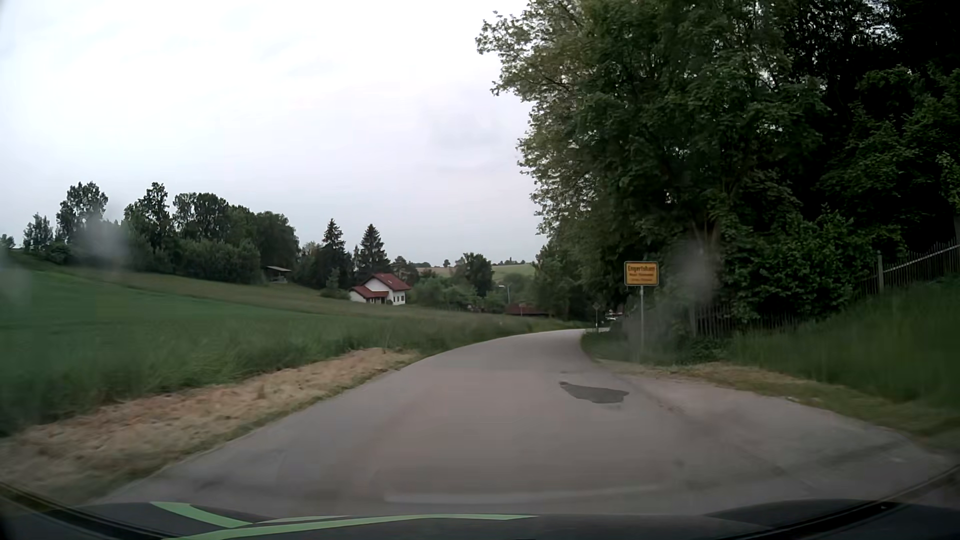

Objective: Follow the waypoints while adhering to traffic rules and regulations

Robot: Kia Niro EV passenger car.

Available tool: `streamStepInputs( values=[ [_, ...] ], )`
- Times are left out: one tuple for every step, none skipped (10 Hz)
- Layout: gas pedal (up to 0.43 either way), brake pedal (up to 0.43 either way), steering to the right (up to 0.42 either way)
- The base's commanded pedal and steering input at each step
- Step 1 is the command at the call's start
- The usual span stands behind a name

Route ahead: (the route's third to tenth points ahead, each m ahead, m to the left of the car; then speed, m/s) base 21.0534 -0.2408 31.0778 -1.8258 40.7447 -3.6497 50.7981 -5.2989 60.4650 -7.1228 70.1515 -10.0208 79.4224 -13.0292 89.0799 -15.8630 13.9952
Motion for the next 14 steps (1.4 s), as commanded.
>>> streamStepInputs(
  values=[
    [0.000, 0.140, 0.024],
    [0.000, 0.140, 0.027],
    [0.000, 0.140, 0.028],
    [0.000, 0.140, 0.028],
    [0.000, 0.140, 0.027],
    [0.000, 0.134, 0.027],
    [0.000, 0.140, 0.025],
    [0.000, 0.140, 0.025],
    [0.000, 0.140, 0.024],
    [0.000, 0.140, 0.023],
    [0.000, 0.146, 0.023],
    [0.000, 0.140, 0.023],
    [0.000, 0.146, 0.023],
    [0.000, 0.146, 0.023]
  ],
)
